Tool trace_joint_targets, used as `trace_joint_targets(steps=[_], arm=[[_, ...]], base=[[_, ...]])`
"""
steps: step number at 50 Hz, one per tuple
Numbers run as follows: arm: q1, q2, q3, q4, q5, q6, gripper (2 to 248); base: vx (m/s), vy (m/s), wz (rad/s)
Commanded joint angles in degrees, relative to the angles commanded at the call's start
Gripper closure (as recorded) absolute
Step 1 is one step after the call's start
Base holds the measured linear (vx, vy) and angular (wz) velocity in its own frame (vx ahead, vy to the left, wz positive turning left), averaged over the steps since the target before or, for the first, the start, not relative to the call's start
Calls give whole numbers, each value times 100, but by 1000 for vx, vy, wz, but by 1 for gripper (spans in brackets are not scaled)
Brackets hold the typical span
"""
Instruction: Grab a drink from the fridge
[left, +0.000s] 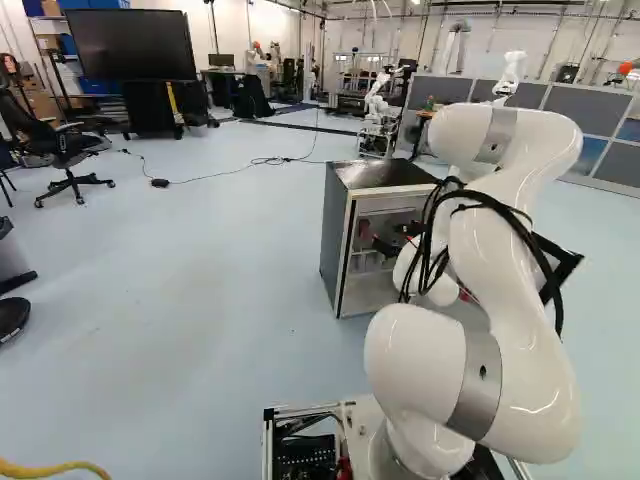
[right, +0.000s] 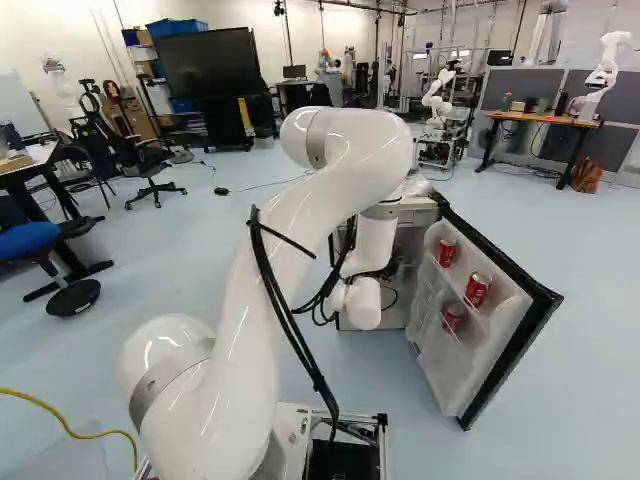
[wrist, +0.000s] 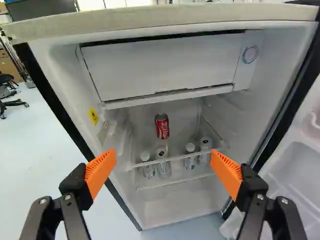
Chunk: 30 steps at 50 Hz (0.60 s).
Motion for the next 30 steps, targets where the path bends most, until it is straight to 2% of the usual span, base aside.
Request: trace_joint_targets(steps=[30], arm=[[265, -990, -1290, 0, 0, 0, 3]], base=[[0, 0, 0]])
